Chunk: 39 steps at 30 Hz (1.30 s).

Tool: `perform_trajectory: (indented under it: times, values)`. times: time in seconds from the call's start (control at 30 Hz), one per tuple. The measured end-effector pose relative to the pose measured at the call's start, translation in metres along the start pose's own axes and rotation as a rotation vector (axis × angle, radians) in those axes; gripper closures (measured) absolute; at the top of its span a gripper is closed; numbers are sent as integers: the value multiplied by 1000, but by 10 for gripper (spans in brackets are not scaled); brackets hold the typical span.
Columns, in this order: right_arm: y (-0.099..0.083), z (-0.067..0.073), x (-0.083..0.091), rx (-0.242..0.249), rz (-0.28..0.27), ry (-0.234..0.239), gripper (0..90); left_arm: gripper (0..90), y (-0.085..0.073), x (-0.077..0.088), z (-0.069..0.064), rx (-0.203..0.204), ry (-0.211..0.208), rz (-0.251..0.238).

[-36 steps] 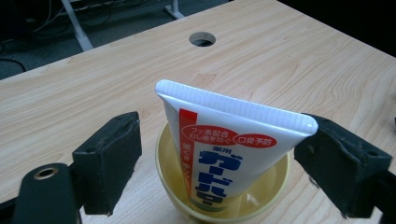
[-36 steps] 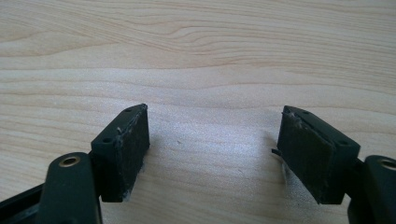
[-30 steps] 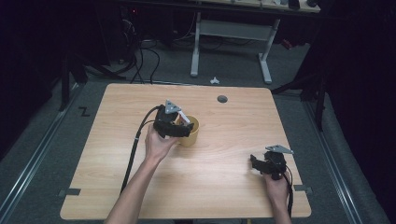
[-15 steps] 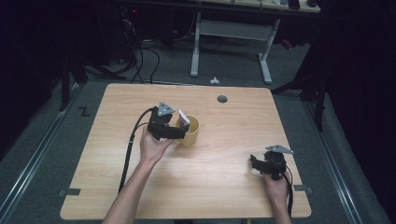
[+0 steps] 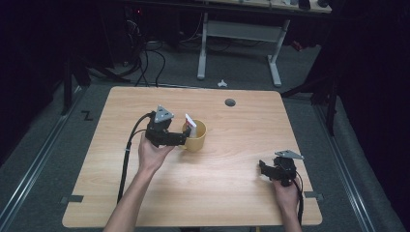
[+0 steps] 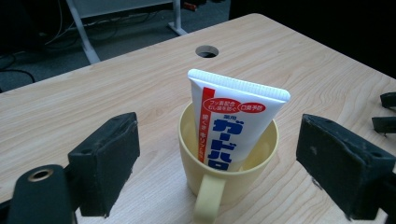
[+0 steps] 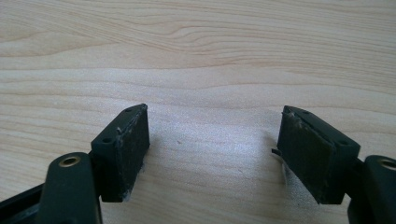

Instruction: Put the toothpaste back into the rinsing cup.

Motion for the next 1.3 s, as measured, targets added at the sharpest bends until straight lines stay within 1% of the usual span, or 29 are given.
perform_trajectory:
  times: [0.17,0.37,0.57,0.8,0.93,1.3]
  values:
    - [0,0,0,0,0,0,254,145,-2,7,3,13,5,-12]
    - [0,0,0,0,0,0,254,149,-3,12,6,16,9,-18]
    - [0,0,0,0,0,0,254,153,-4,20,9,29,12,-33]
    - [0,0,0,0,0,0,254,160,-10,27,13,46,16,-34]
    - [0,0,0,0,0,0,254,161,-11,28,14,47,17,-32]
    - [0,0,0,0,0,0,254,168,-12,37,15,52,27,-44]
Point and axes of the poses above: each handheld gripper's, and its own axes: x roughly backward along the jaws, y roughly out of its top, z roughly to its left, the point moved 6 cm from there along -x, roughly forward along the jaws, and after that the axes turned 15 degrees about -x, right-handed, at the moved point
